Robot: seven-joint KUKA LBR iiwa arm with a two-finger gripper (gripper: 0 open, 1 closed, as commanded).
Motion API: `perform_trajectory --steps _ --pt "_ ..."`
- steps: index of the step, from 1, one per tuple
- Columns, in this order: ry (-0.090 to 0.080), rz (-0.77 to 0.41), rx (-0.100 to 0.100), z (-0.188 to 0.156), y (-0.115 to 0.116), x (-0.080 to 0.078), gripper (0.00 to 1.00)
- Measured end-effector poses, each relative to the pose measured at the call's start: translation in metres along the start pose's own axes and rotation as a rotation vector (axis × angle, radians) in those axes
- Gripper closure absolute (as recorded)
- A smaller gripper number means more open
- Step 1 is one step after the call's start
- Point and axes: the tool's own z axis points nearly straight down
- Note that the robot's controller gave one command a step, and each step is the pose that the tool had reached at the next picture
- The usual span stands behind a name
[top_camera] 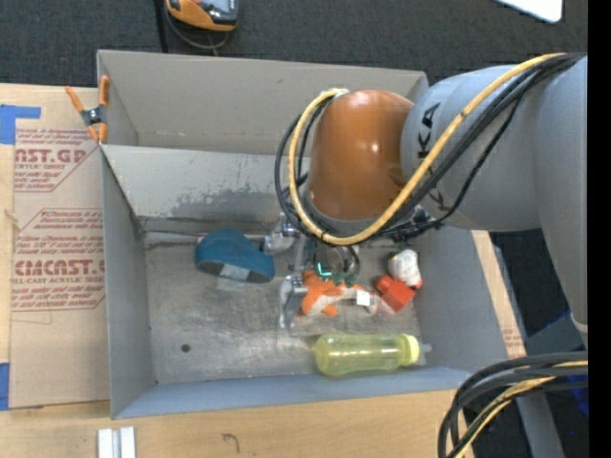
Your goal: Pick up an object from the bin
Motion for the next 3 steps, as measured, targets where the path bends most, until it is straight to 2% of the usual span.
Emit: perform_trajectory --steps 1,2,3 --pt "-0.007 0.001 -0.001 -0.004 0.0 -0.002 0.0" --pt "-0.013 0.103 -0.002 0.027 0.006 -0.016 0.0" --pt "-0.009 0.092 -0.001 0.053 -0.007 -0.044 0.0"
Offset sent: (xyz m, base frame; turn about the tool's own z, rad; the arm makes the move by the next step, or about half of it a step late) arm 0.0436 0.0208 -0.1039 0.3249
